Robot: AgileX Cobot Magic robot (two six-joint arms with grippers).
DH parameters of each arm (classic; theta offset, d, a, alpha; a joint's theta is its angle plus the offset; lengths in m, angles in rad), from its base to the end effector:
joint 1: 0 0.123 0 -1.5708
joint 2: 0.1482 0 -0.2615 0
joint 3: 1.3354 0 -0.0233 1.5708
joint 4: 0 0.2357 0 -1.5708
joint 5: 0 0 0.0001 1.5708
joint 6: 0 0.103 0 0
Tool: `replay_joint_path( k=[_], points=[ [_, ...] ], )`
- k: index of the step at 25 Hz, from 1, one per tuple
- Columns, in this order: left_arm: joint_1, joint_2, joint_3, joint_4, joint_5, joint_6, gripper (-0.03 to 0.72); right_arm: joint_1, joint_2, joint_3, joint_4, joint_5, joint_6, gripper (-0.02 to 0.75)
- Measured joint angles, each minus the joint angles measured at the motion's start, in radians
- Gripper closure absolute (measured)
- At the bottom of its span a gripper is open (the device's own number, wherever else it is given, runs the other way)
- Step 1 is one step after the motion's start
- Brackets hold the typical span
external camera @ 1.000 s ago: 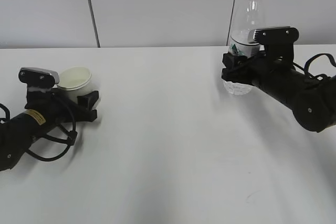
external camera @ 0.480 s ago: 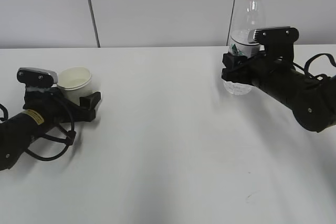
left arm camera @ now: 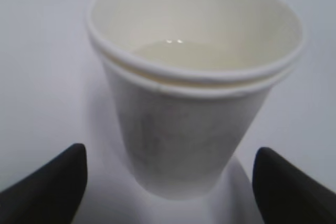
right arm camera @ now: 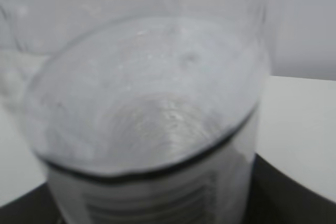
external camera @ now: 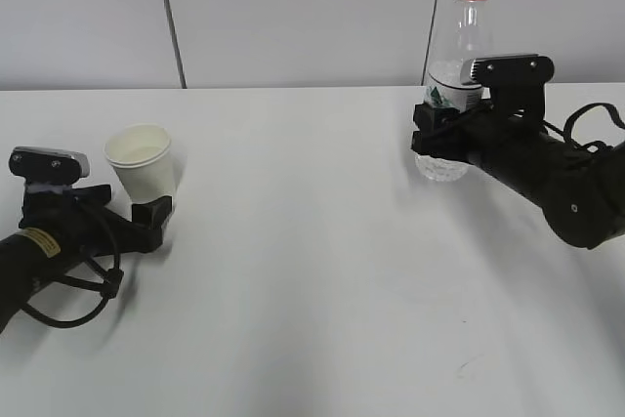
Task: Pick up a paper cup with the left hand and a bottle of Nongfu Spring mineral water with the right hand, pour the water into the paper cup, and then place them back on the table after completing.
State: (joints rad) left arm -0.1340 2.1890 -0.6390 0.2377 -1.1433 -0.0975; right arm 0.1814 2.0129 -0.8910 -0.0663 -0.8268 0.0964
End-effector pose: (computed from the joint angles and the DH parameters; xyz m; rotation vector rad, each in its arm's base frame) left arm 0.3192 -0.0653 0.0468 0.2762 1.8838 -0.2943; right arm 0.3793 0.0747 0.1281 -0.1510 1.7780 0.2111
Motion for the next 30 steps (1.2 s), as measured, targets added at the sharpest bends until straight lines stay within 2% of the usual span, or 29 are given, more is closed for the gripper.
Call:
replay_joint_path(
  k=[17, 30],
  points=[
    [0.001, -0.217, 0.164, -0.031, 0.0, 0.024, 0.1, 0.0, 0.091, 0.0, -0.008, -0.026, 0.004, 0.327],
    [0.001, -0.219, 0.18, -0.034, 0.001, 0.026, 0.101, 0.0, 0.106, 0.0, -0.011, -0.042, 0.007, 0.327]
  ],
)
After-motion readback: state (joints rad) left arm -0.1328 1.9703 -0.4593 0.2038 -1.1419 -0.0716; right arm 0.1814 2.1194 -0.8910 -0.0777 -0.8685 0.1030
